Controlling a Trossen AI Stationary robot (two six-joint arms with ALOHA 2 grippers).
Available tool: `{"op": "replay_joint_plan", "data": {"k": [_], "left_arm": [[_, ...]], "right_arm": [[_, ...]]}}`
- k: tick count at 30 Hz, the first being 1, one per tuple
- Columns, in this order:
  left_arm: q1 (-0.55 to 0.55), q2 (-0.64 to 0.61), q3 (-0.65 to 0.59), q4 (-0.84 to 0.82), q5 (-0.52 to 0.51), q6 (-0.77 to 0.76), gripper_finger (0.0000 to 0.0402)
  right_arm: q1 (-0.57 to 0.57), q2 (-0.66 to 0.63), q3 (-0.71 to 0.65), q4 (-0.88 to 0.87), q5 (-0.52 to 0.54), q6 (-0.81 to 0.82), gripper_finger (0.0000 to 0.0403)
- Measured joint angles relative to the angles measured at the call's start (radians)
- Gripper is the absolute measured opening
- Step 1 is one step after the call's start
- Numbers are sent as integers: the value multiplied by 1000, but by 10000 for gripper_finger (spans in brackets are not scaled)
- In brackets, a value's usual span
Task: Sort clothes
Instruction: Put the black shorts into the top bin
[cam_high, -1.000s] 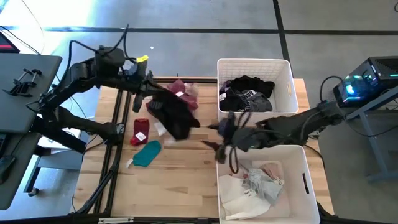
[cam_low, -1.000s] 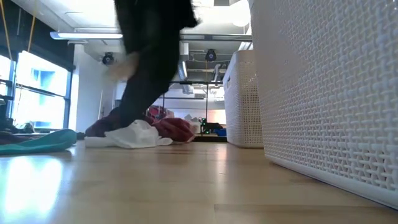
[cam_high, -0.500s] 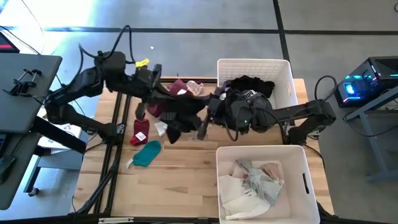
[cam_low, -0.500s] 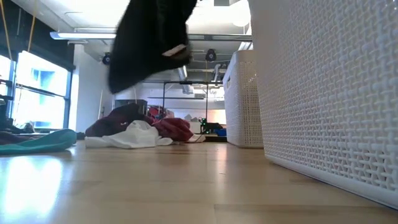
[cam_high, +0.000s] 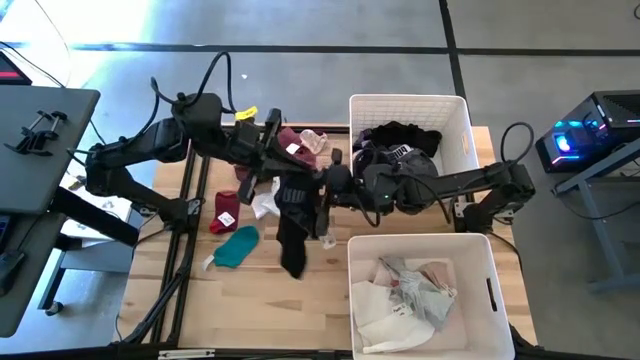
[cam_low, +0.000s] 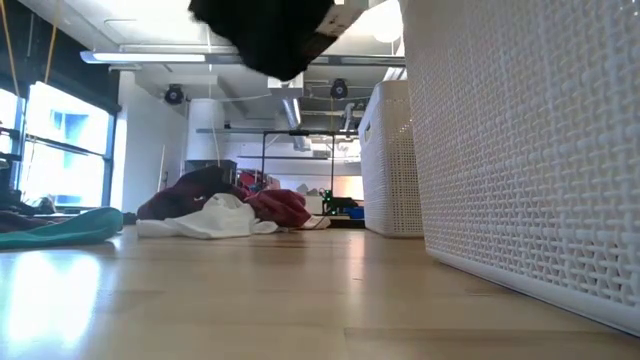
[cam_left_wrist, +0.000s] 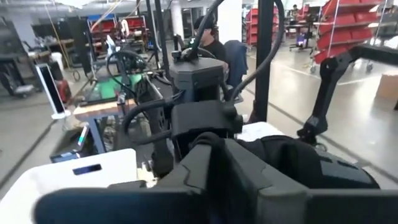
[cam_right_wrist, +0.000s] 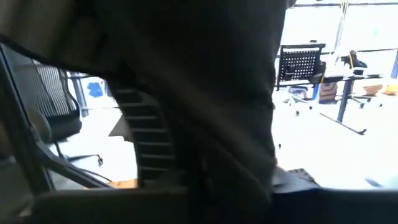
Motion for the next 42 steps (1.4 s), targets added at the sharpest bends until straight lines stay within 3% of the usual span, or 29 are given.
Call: {"op": "replay_joint_plan", "data": {"k": [2,6,11,17,21,25,30,38,42], "left_arm": [[6,-1,0,2,0,40,54],[6,-22,0,-10,-28,91,105],[5,-71,2,-85,-160,142,153],[6,-102,2,-165,-336,185,180],[6,-107,2,-162,-359,198,181],[6,-106,2,-144,-359,206,181],[6,-106,1,-132,-362,206,181],[6,-101,1,-119,-370,204,181],[6,-98,0,-114,-391,204,181]], "right_arm": [[6,-9,0,6,-4,39,17],[40,-39,0,0,-2,109,18],[108,-118,0,-43,2,121,6],[204,-254,0,-98,88,96,3],[257,-374,0,-135,68,163,2],[336,-478,1,-220,47,309,1],[430,-579,0,-377,-20,624,1],[516,-655,1,-862,13,1156,0],[547,-617,1,-1097,-138,1415,0]]}}
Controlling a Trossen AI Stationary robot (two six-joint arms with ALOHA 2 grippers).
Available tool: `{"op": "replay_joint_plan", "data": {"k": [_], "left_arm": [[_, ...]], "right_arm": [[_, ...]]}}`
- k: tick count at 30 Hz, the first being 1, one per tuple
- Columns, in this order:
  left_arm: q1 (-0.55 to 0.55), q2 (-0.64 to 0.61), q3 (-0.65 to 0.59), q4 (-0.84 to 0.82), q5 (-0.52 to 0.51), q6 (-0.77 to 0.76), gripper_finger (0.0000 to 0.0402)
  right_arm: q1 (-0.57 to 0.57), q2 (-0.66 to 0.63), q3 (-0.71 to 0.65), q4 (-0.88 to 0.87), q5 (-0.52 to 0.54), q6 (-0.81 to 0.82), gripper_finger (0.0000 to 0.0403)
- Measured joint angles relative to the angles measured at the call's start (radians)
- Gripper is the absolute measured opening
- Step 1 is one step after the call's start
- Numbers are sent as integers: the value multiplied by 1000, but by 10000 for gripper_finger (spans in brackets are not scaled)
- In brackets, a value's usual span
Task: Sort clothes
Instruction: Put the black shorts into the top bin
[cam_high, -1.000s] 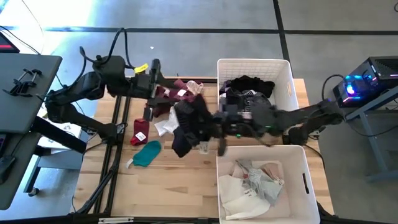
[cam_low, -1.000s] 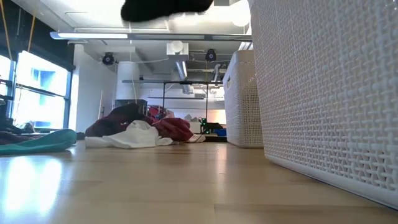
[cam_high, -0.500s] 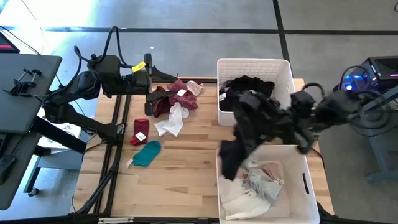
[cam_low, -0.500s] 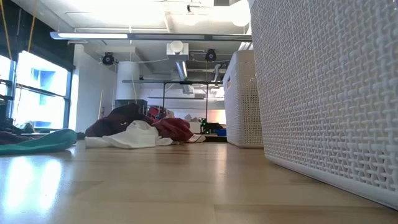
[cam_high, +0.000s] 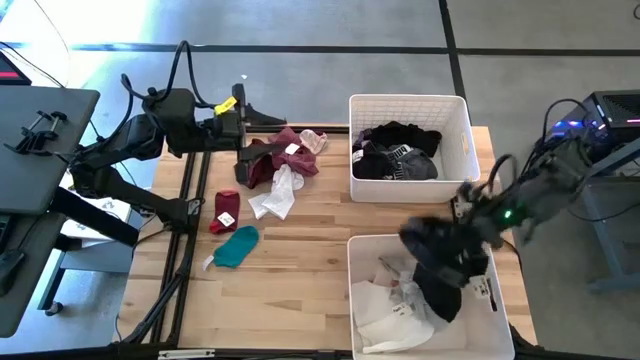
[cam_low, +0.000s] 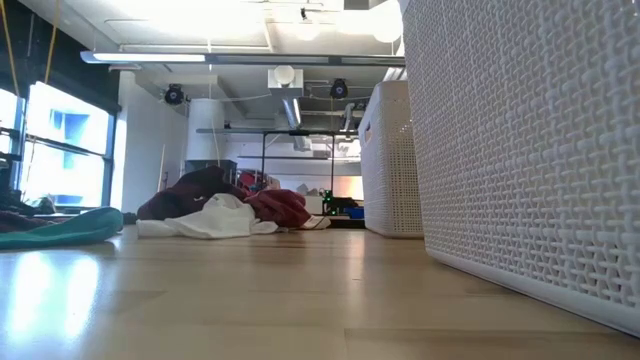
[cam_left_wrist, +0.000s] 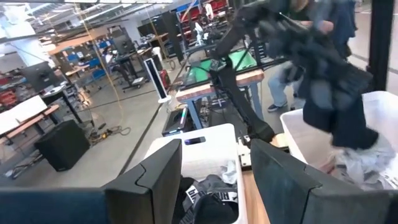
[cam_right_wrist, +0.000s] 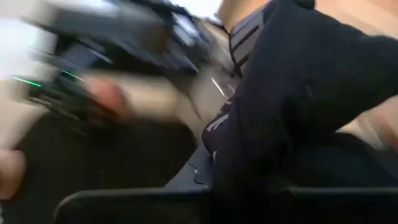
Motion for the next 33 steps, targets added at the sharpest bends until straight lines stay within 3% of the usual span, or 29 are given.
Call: {"op": "replay_joint_plan", "data": {"k": [4,6,9,18,21,24,29,31,33], "left_arm": [[0,3,0,0,-27,-1,181],[0,7,0,0,-32,-1,181],[0,16,0,7,-32,-1,181],[0,40,0,42,-32,-1,181],[-1,40,0,63,-25,-1,181],[-1,40,0,82,-20,-2,181],[-1,40,0,105,-19,-1,181],[0,40,0,107,-19,-1,181],[0,40,0,107,-19,-1,181]], "right_arm": [[23,75,0,-215,-239,157,0],[31,119,-1,-294,-287,170,0],[38,176,-1,-272,-289,144,0],[38,267,-1,24,-230,53,0],[35,258,4,127,-44,-80,0],[30,246,72,97,215,-265,0],[19,236,252,-52,743,-594,0],[0,235,323,-142,957,-666,0],[-34,228,382,-245,1099,-696,0]]}}
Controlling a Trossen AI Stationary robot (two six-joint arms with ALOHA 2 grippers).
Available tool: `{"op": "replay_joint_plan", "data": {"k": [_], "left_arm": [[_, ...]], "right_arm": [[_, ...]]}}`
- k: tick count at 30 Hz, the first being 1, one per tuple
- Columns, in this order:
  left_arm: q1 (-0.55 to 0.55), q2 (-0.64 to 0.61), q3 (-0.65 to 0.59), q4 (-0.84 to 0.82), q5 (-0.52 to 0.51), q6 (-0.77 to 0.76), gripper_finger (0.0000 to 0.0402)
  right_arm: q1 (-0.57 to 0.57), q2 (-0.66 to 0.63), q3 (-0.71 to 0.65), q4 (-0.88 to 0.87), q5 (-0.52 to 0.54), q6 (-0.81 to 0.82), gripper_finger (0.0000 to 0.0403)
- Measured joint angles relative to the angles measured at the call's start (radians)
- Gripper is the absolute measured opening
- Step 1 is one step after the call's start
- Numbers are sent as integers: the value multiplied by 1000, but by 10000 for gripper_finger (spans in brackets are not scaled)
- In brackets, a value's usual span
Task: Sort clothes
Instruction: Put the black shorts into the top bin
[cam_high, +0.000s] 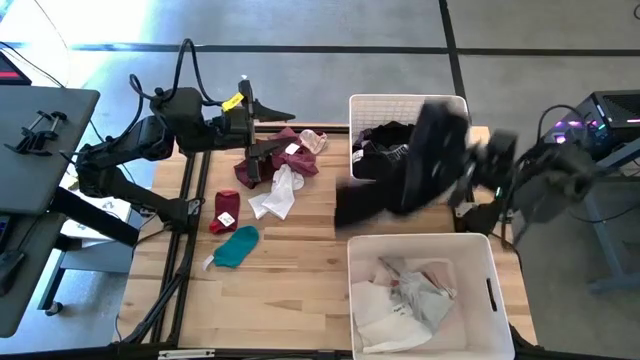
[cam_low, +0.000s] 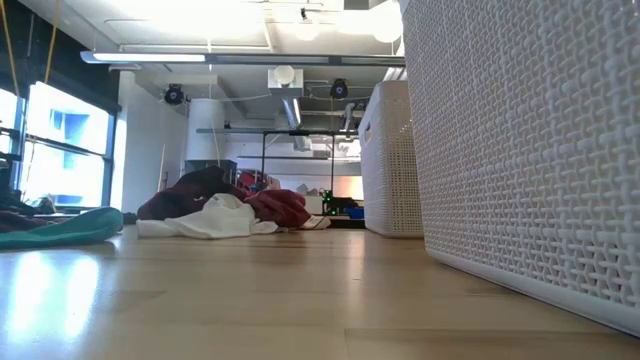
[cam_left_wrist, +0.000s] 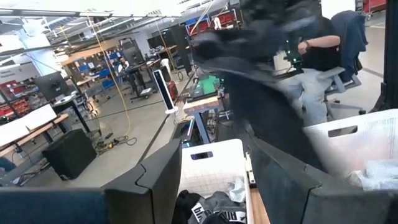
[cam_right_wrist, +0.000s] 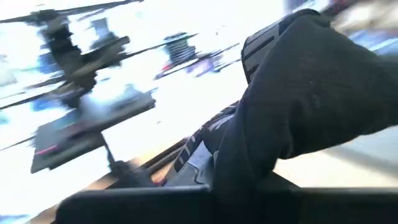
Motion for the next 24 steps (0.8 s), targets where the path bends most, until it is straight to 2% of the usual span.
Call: {"op": "replay_joint_plan", "data": {"k": [3,6,8,14,17,20,22,24], "left_arm": [[0,0,0,3,0,0,181],[0,0,0,6,0,1,181],[0,3,0,6,0,8,181],[0,11,0,6,-5,28,181],[0,16,0,5,-8,27,181],[0,16,0,0,-9,27,181],[0,16,0,1,-9,27,181],[0,16,0,3,-9,27,181]], "right_arm": [[-87,-27,48,-148,91,19,0],[-209,-69,43,-294,118,185,0],[-302,-99,12,-359,83,325,0],[-549,-191,-219,-317,-8,475,0],[-651,-198,-354,-310,-111,587,0],[-758,-195,-483,-239,-248,614,0],[-837,-198,-556,-136,-356,551,0],[-927,-199,-621,10,-492,405,0]]}}
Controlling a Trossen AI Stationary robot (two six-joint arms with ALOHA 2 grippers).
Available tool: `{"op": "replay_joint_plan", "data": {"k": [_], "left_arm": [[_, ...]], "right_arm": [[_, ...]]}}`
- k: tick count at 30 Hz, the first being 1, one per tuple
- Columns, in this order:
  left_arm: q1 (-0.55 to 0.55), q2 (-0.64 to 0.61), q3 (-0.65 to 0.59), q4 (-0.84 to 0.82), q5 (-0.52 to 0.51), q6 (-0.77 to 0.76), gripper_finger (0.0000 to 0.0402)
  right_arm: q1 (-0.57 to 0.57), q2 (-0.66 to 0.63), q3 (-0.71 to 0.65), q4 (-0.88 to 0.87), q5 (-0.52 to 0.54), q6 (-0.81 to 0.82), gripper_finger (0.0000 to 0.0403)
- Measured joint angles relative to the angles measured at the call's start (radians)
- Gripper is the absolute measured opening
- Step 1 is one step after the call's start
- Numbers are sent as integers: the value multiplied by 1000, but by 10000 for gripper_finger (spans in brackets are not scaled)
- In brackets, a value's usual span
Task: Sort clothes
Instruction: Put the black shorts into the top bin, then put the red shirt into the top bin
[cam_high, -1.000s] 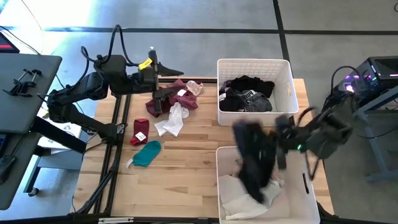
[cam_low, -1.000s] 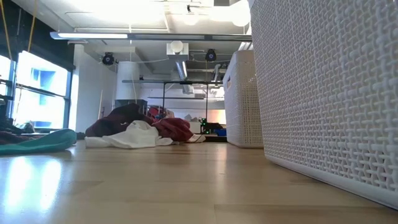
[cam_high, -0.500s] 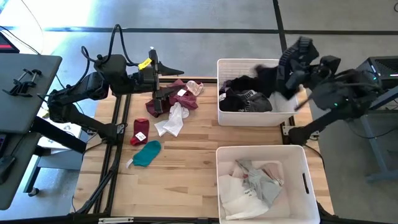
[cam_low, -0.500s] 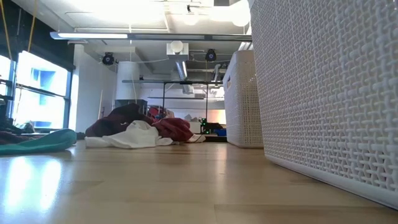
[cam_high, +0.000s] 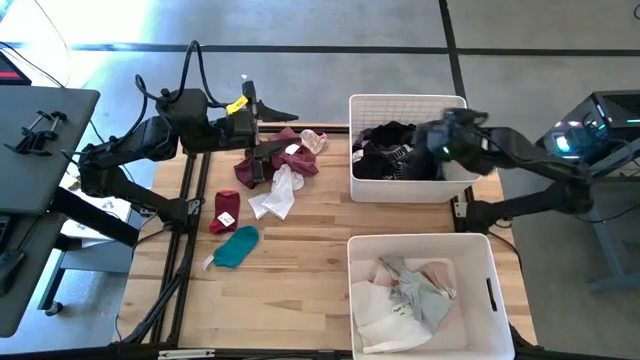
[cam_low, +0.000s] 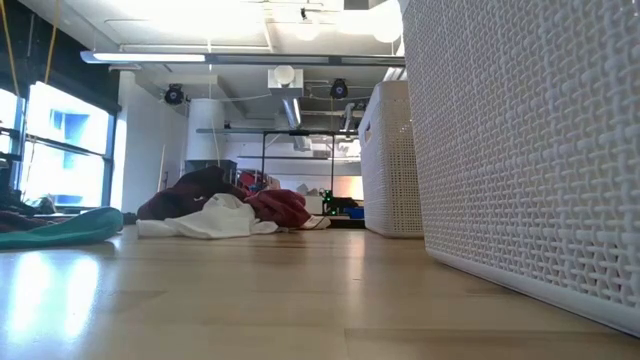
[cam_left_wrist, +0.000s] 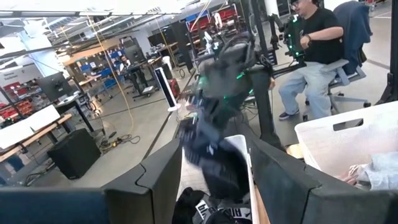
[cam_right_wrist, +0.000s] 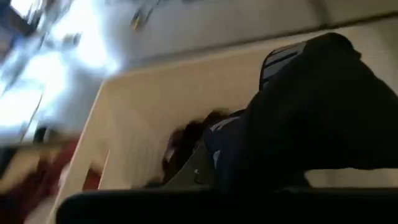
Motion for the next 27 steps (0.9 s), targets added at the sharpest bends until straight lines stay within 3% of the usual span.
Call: {"op": "replay_joint_plan", "data": {"k": [3,6,9,13,20,27], "left_arm": [[0,0,0,-1,0,0,181],[0,0,0,-11,-1,-1,181],[0,0,0,-40,-3,-4,181],[0,0,0,-114,-7,-42,181],[0,0,0,-180,-54,-51,181],[48,0,0,-132,-92,22,181]], "right_arm": [[-132,16,-82,250,-253,-266,0],[-244,53,-118,388,-460,-440,1],[-310,112,-114,378,-549,-563,17],[-371,179,-92,306,-623,-613,73],[-464,236,17,121,-685,-544,187],[-468,235,217,-99,-572,-551,195]]}}
